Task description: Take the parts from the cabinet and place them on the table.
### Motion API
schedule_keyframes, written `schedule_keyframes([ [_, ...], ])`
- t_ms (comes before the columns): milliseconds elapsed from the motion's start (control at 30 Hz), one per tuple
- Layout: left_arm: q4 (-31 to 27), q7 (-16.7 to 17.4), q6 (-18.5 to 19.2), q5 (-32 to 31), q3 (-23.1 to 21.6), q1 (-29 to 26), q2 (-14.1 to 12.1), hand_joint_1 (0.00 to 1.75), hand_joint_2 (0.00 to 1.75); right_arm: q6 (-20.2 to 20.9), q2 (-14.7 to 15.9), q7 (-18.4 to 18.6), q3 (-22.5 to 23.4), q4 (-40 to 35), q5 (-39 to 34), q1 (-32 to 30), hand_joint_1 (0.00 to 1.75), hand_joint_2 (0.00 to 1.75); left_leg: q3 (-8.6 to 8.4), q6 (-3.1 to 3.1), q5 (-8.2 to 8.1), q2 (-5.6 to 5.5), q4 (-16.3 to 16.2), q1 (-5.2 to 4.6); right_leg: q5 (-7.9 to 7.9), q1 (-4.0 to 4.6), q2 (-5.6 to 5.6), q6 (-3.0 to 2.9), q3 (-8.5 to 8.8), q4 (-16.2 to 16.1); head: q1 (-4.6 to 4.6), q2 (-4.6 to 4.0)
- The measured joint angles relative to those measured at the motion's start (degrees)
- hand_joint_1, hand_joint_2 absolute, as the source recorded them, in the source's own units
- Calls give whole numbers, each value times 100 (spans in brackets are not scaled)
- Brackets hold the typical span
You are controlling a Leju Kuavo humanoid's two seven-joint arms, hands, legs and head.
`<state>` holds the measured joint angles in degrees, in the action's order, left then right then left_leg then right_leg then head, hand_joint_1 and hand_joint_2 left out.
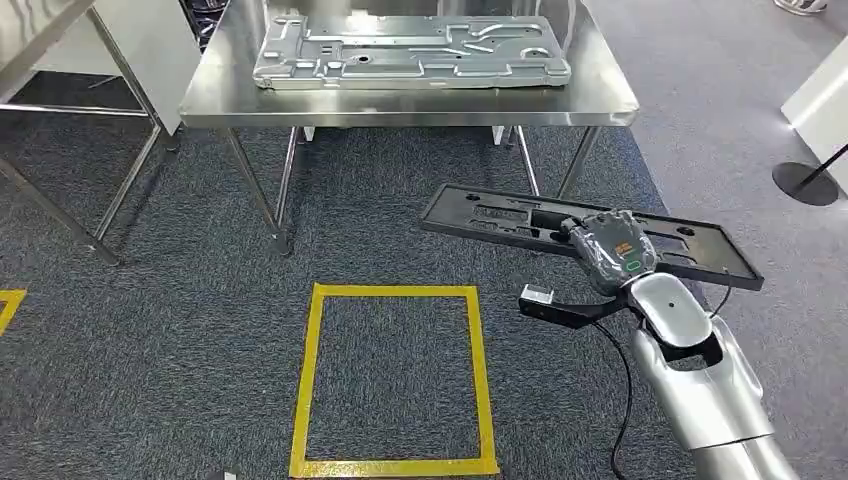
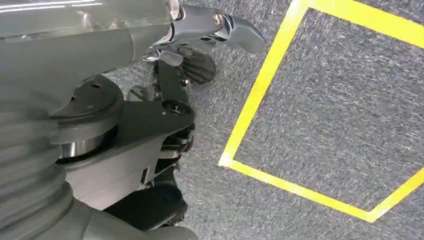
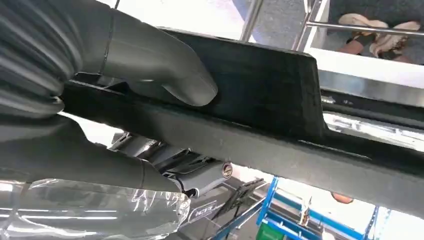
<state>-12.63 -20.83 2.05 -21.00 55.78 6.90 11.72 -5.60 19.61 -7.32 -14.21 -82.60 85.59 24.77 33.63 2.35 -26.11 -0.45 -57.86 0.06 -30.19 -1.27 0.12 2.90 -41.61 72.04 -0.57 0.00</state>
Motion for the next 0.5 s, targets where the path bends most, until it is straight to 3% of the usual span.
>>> schedule_keyframes([
  [67,0,0,0,0,0,1,0,0,175,-2,9,0,2,0,0,20,175,175,-36,-32,-51,-4,-37,0,567,2,-5,-49,470,-1050,-2,0],
  [100,0,0,2,0,0,2,0,0,175,-2,15,0,2,0,0,35,175,175,-31,-67,-83,-8,-58,-34,544,23,-12,-83,613,-1325,0,0],
  [200,0,-4,0,0,2,1,0,0,175,-2,20,0,7,-2,0,20,175,175,-29,-145,-100,-2,-42,-29,512,67,5,-152,601,-1371,-2,0],
  [233,0,-4,0,0,0,6,0,0,175,-2,20,0,9,-2,0,19,175,175,-49,-175,-104,1,-25,-32,519,61,11,-182,610,-1391,7,0],
  [267,0,-7,0,0,0,11,-2,0,175,-4,20,0,11,-11,0,17,175,175,-43,-212,-147,5,-44,-51,538,-9,3,-219,653,-1441,4,0],
  [300,0,-11,0,-2,0,8,-2,0,175,-4,20,0,13,-30,-2,19,175,175,-13,-250,-242,10,-187,-39,528,-3,5,-237,682,-1457,19,0],
  [367,0,-11,0,-2,0,7,-2,0,175,-4,20,0,17,-48,-2,22,175,175,381,-294,-639,10,-997,0,508,11,-1,-286,701,-1455,52,0],
  [433,0,-11,0,-2,2,-7,-2,0,175,-4,20,0,17,-48,-2,10,175,175,800,-321,-863,11,-1762,12,488,22,-4,-301,709,-1450,55,0],
  [467,0,-11,-2,-2,2,-12,-2,0,175,-2,20,0,17,-48,-2,-3,175,175,856,-325,-777,11,-1797,16,479,22,-1,-300,724,-1450,52,0],
  [500,0,-11,-2,-2,2,-15,-2,0,175,-2,20,0,18,-48,-2,-8,175,175,770,-321,-559,11,-1554,18,464,21,6,-290,744,-1448,52,0],
])
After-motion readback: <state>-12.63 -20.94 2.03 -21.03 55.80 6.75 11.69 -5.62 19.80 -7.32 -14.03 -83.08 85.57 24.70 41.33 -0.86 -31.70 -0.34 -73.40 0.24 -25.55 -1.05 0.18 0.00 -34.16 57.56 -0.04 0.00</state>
